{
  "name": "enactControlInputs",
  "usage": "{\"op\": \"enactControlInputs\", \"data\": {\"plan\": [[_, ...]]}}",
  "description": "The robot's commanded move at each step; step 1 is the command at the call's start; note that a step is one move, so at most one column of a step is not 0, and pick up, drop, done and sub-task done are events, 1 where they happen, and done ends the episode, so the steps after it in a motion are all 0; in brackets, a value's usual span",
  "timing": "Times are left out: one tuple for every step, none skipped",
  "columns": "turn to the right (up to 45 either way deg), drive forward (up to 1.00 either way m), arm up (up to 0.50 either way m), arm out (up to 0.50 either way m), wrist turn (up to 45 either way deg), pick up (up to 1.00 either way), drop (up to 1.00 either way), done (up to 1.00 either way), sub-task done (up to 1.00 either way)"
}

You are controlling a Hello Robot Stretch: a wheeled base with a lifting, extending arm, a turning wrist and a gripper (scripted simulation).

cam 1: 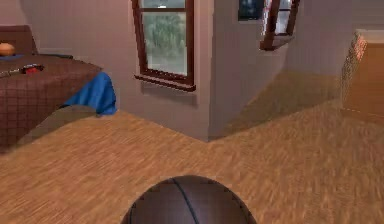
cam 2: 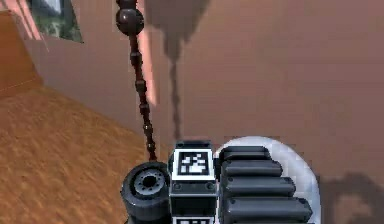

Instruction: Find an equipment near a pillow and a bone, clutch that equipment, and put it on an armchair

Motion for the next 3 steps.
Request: {"op": "enactControlInputs", "data": {"plan": [[45.0,0.0,0.0,0.0,0.0,0.0,0.0,0.0,0.0],[6.0,0.0,0.0,0.0,0.0,0.0,0.0,0.0,0.0],[0.0,0.0,0.0,0.48,0.0,0.0,0.0,0.0,0.0]]}}
